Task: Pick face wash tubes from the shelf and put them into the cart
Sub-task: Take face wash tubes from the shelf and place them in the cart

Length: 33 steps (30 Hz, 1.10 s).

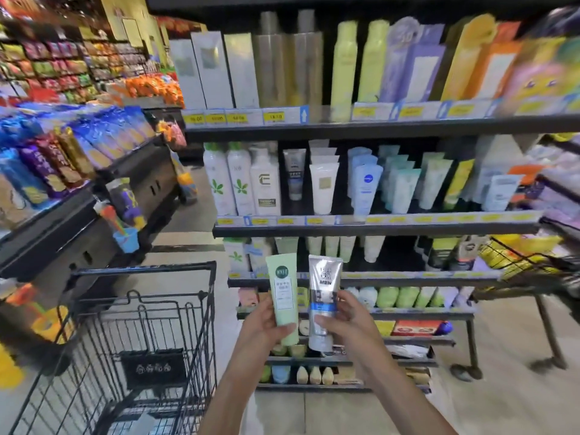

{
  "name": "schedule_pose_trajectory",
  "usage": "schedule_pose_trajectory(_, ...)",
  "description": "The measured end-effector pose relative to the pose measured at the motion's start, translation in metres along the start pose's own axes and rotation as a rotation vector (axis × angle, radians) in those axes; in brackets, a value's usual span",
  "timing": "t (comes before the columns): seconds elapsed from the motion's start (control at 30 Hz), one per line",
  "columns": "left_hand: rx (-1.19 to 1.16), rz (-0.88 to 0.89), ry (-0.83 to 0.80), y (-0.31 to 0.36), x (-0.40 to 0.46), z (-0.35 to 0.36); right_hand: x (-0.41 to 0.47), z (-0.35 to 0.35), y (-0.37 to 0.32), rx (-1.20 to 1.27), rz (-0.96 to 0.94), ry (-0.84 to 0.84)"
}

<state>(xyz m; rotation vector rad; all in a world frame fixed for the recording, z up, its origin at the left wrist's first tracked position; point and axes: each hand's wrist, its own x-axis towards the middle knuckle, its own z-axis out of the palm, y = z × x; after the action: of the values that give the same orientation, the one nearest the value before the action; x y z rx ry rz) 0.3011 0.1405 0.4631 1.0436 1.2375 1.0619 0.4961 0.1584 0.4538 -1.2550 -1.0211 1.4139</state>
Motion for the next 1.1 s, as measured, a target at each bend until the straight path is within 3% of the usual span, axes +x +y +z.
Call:
schedule_pose_trajectory(0.67,-0.044,0.018,-0.032,0.022,0.125,-0.083,0.203,0.089,-0.117,-0.271,-0.419,0.277)
schedule_pose_trajectory(1.1,-0.024,-0.009,-0.072,0.018,0.156,-0.101,0.256,0.104,-0.114,-0.493,-0.408,0.305)
